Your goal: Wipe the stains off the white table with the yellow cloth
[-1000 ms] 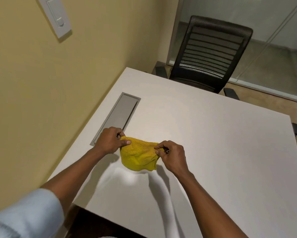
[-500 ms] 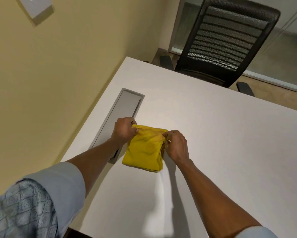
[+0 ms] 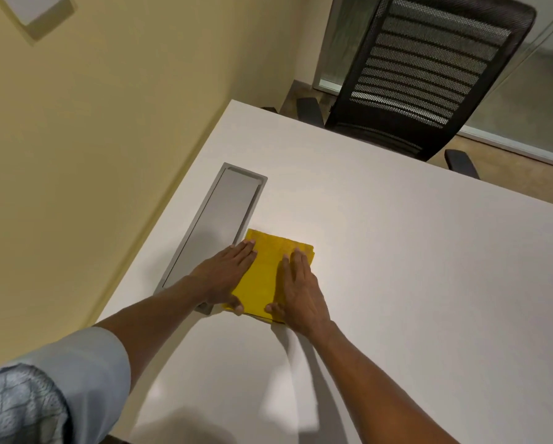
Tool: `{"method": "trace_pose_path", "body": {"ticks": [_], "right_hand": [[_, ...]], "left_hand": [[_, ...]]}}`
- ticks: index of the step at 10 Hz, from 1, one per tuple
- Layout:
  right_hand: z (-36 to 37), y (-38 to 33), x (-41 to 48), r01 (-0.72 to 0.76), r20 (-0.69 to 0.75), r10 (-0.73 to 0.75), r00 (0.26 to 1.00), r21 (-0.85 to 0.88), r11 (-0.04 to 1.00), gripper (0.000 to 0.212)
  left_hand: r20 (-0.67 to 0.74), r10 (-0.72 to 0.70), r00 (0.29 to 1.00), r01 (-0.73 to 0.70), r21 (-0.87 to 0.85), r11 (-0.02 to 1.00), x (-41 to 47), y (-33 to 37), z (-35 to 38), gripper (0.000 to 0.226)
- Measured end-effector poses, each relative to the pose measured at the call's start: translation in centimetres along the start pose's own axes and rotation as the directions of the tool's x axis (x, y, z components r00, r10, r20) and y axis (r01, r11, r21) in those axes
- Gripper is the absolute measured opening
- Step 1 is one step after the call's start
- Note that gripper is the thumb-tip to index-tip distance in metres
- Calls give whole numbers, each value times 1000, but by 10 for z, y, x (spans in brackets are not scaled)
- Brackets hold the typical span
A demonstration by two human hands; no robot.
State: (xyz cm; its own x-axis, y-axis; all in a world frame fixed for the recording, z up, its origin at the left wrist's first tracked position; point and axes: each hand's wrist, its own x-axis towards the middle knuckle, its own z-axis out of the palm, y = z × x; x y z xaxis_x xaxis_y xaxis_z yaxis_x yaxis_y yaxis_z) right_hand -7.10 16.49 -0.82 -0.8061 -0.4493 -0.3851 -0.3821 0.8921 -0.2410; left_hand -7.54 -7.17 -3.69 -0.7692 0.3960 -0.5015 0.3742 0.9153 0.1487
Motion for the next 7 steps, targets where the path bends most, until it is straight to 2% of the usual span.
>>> {"method": "trace_pose_path", "body": {"ticks": [2, 5, 6, 7], "right_hand": [[24, 7, -8, -89, 54, 88, 995, 20, 996, 135], [23, 6, 0, -76, 67, 77, 995, -17, 997, 134], [11, 9, -9, -84, 50, 80, 996, 81, 993, 119], [-2, 20, -26, -87, -83, 102, 991, 173, 981, 89]], "left_hand": [[-37, 20, 999, -13, 169, 985, 8, -7, 6, 151], [-4, -14, 1000, 15, 191, 982, 10, -3, 2, 152], [12, -17, 1000, 14, 207, 978, 4, 5, -6, 149], [-25, -12, 1000, 17, 219, 976, -3, 18, -15, 146]]}}
